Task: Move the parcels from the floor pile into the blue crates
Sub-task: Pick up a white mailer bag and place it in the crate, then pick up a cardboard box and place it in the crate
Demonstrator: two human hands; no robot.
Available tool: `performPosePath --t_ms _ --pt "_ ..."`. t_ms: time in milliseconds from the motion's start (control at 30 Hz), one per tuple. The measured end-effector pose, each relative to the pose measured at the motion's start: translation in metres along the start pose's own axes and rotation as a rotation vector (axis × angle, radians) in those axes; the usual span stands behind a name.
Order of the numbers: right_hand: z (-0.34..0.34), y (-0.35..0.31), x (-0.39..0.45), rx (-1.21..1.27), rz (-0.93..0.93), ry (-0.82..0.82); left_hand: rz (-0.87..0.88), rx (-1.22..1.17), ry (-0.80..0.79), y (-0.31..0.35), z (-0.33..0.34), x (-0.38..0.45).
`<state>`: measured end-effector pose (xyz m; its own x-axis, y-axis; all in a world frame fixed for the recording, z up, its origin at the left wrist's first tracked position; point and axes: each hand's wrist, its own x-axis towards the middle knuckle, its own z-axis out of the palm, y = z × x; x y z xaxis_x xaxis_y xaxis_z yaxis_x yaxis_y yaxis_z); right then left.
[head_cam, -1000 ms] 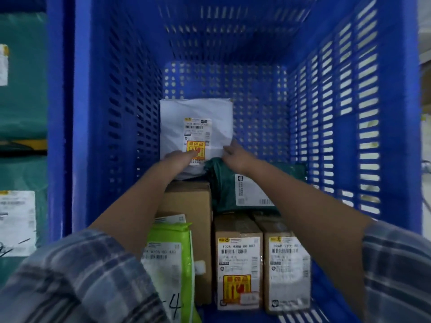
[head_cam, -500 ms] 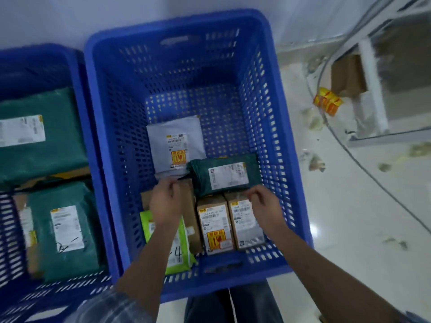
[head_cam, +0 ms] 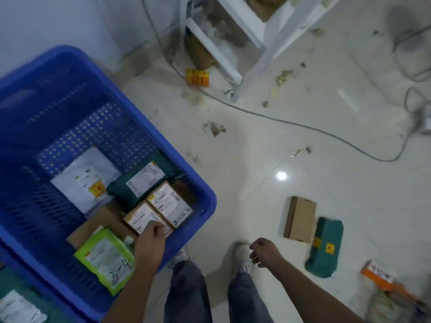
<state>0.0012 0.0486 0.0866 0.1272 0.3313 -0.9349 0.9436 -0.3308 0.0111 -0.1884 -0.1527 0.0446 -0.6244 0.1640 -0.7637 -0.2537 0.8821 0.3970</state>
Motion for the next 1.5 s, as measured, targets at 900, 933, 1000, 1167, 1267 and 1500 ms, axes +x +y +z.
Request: performPosePath --t_ms 900,933,1000,1167,1267,1500 --pt "-0.211 0.287 0.149 0.910 0.232 -0.014 -0.070 0.421 -0.480 0.176 0.383 -0.113" --pt "-0.214 0.288 0.162 0.911 0.230 0.000 -0.062 0.431 -0.497 0.179 0.398 -0.111" --pt "-0.216 0.288 0.191 0.899 0.220 0.011 -0.057 0.430 -0.527 0.182 0.427 -0.104" --pt "-0.207 0.282 0.276 0.779 0.135 0.094 -0.144 0.415 -0.568 0.172 0.502 -0.059" --pt "-0.197 0.278 0.317 0.724 0.103 0.156 -0.172 0.418 -0.591 0.157 0.540 -0.027" --pt "-0.180 0.266 0.387 0.677 0.006 0.231 -0.178 0.204 -0.632 0.140 0.594 0.014"
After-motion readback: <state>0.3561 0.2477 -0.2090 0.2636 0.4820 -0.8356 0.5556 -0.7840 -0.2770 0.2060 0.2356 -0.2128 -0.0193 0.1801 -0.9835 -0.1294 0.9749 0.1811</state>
